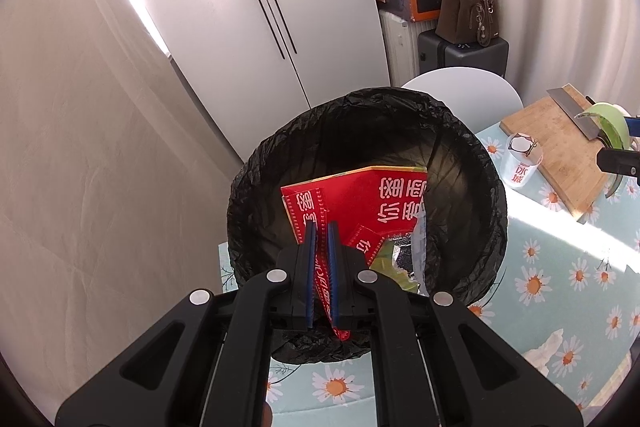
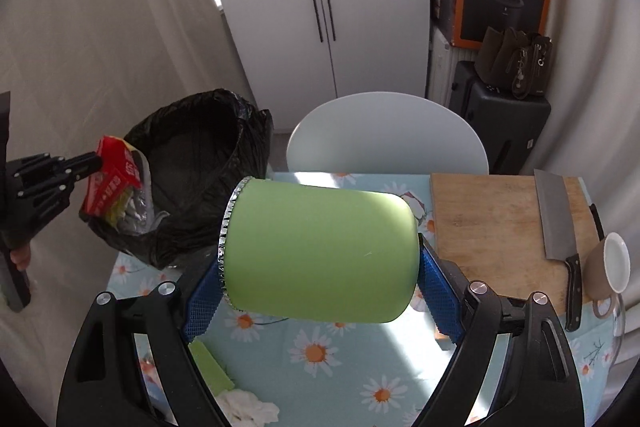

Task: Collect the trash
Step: 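Open the left tool to drop the red bag while the right tool drops the green cylinder in the bin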

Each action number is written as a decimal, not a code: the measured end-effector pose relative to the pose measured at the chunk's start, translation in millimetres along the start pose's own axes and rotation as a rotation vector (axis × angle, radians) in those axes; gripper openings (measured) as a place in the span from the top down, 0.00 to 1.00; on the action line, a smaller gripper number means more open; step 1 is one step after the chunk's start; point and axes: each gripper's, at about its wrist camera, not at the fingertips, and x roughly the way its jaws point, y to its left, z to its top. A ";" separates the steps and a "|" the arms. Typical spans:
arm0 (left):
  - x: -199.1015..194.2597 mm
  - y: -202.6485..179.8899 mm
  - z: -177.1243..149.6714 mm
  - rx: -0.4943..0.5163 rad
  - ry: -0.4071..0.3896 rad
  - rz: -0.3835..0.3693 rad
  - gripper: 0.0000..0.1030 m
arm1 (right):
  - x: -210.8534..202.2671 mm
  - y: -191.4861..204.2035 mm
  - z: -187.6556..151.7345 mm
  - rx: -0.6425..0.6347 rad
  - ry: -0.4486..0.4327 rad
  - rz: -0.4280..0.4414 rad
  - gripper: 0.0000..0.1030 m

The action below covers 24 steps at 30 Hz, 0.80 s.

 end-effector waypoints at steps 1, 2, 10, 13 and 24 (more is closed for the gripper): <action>1.4 0.7 0.6 0.005 0.001 0.003 0.94 | -0.7 5.2 7.7 -0.008 -0.015 0.019 0.21; 3.7 1.7 1.4 0.008 0.004 0.011 0.94 | -0.7 10.9 15.9 -0.019 -0.030 0.032 0.21; 27.5 14.0 6.8 0.000 0.023 0.035 0.95 | 28.8 59.3 59.3 -0.170 -0.056 0.089 0.21; 36.9 19.0 7.7 -0.013 0.033 0.036 0.95 | 45.9 75.7 68.2 -0.217 -0.045 0.135 0.21; 36.0 38.8 0.3 -0.093 -0.095 0.028 0.11 | 89.5 117.0 79.0 -0.353 -0.051 0.178 0.13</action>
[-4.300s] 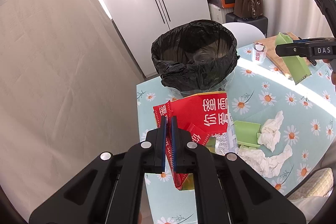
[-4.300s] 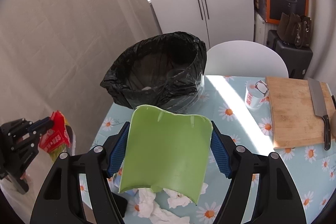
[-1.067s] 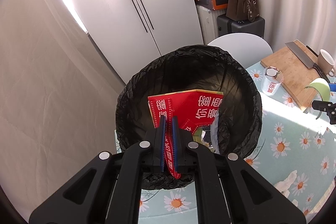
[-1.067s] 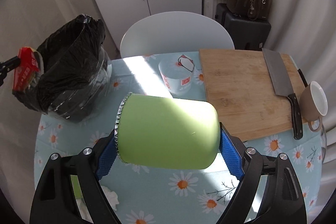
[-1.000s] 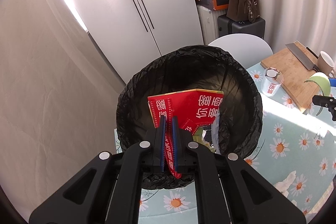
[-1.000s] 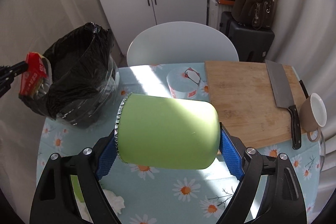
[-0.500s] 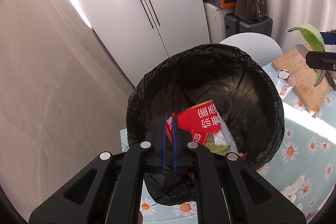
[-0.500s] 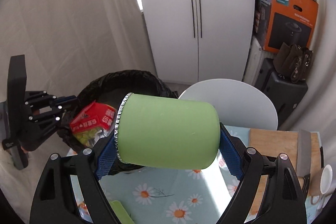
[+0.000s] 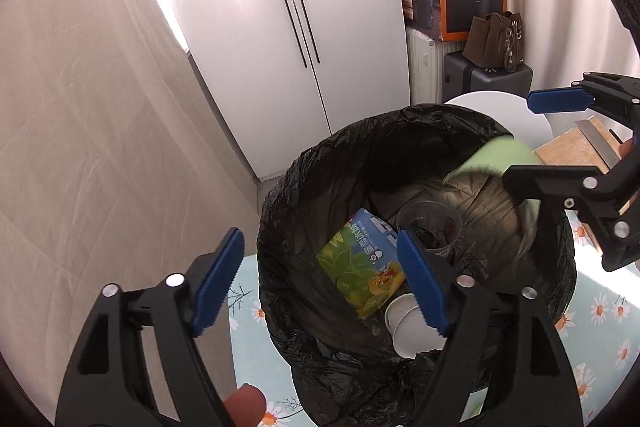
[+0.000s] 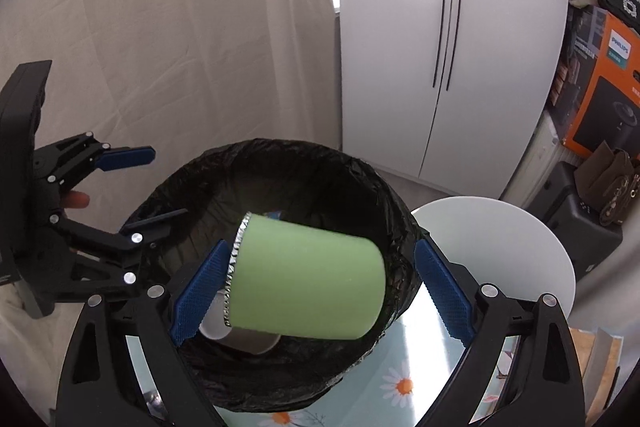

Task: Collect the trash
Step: 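Open the left tool to drop the red bag while the right tool drops the green cylinder in the bin, then move both open tools back over the table toward the black cloth and tissues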

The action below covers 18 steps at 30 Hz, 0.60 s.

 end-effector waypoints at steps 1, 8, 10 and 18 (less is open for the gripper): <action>-5.7 0.6 -0.5 -0.004 -0.038 0.000 0.08 | 1.3 -0.6 -0.5 -0.004 0.002 -0.006 0.12; -11.7 0.6 -11.9 -0.020 -0.039 -0.009 0.06 | -5.9 -15.8 -12.8 0.042 0.020 -0.058 0.10; -13.7 -0.5 -17.0 -0.023 -0.028 -0.007 0.06 | -14.1 -18.5 -17.5 0.055 0.021 -0.075 0.10; -35.9 -0.5 -51.8 -0.068 0.010 -0.046 0.06 | -58.1 -18.4 -45.5 0.098 0.032 -0.151 0.09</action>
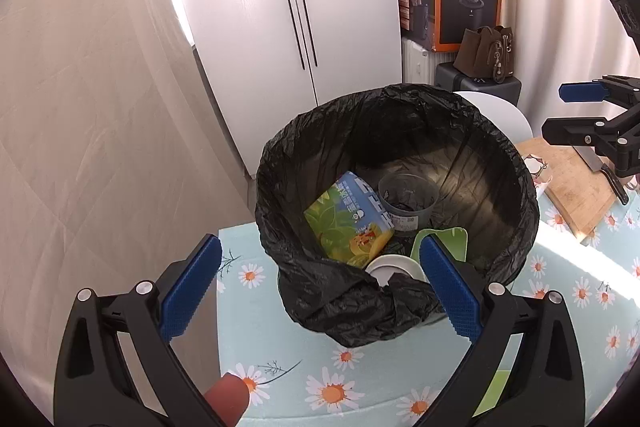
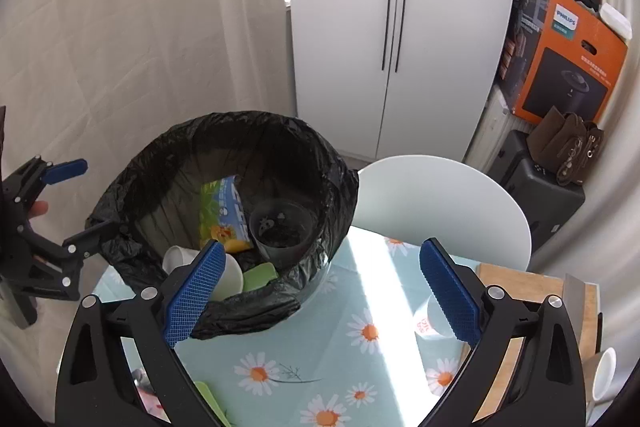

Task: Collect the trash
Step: 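Move both open tools back over the table toward the black cloth and tissues, then grasp the black cloth with the left tool while the right tool grasps the white tissues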

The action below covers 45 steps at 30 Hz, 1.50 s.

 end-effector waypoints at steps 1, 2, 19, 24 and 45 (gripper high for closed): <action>-3.4 -0.2 -5.3 -0.006 0.008 0.004 0.06 | -5.1 -0.4 -5.2 0.003 0.003 -0.016 0.09; -6.9 -0.7 -10.6 -0.010 0.013 0.010 0.06 | -10.4 -1.1 -10.4 0.006 0.006 -0.027 0.09; -63.3 -25.3 -117.4 -0.026 0.121 0.011 0.06 | -79.2 7.2 -125.4 0.099 0.095 -0.079 0.09; -75.0 -35.9 -149.0 -0.039 0.155 0.003 0.06 | -84.3 21.3 -158.3 0.085 0.131 -0.079 0.09; -79.7 -96.5 -249.1 0.009 0.374 -0.097 0.06 | -26.1 60.5 -233.8 -0.011 0.341 0.003 0.09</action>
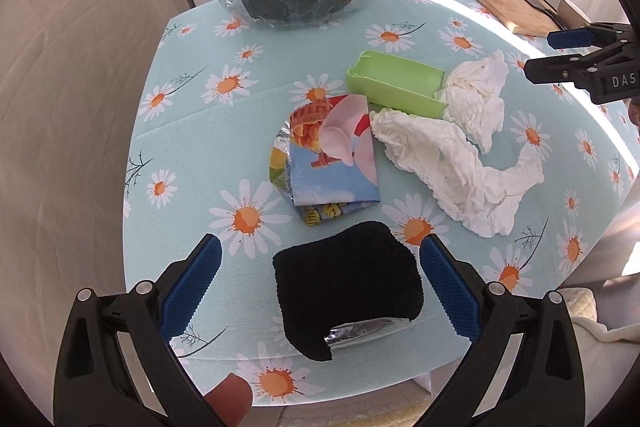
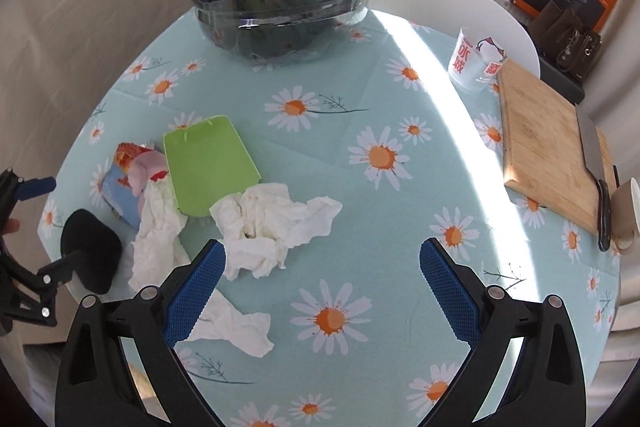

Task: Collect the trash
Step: 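Grasp the black cloth with the left tool while the right tool grasps the white tissues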

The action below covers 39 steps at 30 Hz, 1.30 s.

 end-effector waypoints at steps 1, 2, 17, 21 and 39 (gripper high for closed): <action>1.4 -3.8 -1.6 0.011 0.008 0.005 0.06 | 6.6 1.3 -0.6 0.000 0.013 0.017 0.09; 2.6 -7.4 -3.0 0.022 0.017 0.012 0.06 | 14.0 3.2 -1.3 -0.002 0.028 0.037 0.09; 52.9 -6.9 -12.8 -0.157 0.156 0.039 0.05 | 88.6 18.3 14.4 -0.016 0.114 0.137 0.08; 54.3 6.7 -20.6 -0.282 0.090 0.026 0.04 | 91.7 21.4 14.2 -0.014 0.087 0.100 0.07; 52.0 1.9 -24.9 -0.376 0.099 0.059 0.04 | 95.7 29.0 6.8 -0.014 0.080 0.037 0.06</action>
